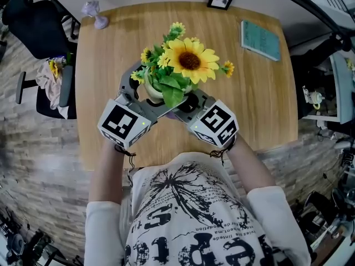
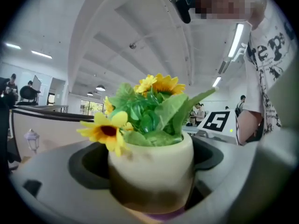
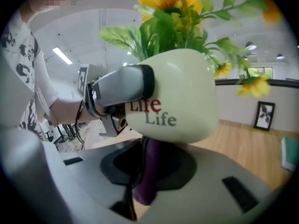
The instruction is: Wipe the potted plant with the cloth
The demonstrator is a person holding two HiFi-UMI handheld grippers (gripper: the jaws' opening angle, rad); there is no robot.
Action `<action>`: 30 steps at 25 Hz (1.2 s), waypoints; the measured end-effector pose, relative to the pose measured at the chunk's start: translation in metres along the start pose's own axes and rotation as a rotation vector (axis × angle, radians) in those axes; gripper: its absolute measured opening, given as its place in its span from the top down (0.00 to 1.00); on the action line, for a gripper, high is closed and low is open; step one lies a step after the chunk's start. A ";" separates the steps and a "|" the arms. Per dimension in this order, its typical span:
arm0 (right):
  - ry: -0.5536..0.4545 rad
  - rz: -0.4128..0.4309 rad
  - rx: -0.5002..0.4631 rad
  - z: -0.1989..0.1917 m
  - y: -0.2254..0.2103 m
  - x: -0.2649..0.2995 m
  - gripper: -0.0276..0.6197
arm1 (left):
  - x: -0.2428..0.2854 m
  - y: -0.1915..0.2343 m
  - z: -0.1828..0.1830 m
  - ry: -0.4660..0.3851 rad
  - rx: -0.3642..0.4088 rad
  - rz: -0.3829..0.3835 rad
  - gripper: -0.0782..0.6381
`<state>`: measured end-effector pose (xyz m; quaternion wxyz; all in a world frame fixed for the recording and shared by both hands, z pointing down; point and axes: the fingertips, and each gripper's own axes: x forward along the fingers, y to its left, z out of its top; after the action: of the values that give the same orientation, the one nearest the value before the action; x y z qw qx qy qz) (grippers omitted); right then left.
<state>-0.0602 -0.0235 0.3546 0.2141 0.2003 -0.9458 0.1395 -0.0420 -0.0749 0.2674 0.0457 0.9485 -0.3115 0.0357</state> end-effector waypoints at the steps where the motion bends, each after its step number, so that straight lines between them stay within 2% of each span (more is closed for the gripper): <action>1: -0.012 -0.006 0.006 0.001 -0.003 -0.006 0.84 | -0.001 -0.001 0.004 -0.027 -0.005 0.012 0.16; 4: -0.041 -0.043 0.028 0.001 -0.021 -0.028 0.84 | 0.001 -0.002 0.011 -0.077 -0.007 0.041 0.16; 10: -0.025 -0.073 0.042 -0.005 -0.039 -0.042 0.83 | 0.002 0.000 0.012 -0.073 0.046 0.050 0.16; 16: -0.019 -0.117 0.072 -0.013 -0.053 -0.048 0.83 | 0.001 0.003 0.008 -0.079 0.057 0.065 0.16; 25: -0.065 -0.294 0.192 -0.015 -0.102 -0.077 0.83 | 0.000 0.003 0.008 -0.093 0.047 0.087 0.16; 30: -0.063 -0.348 0.227 -0.020 -0.118 -0.080 0.83 | 0.003 0.005 -0.005 -0.081 0.028 0.085 0.16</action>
<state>0.0649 -0.0949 0.3563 0.1813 0.3876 -0.8815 0.1996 -0.0424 -0.0801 0.2726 0.0180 0.9356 -0.3525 0.0037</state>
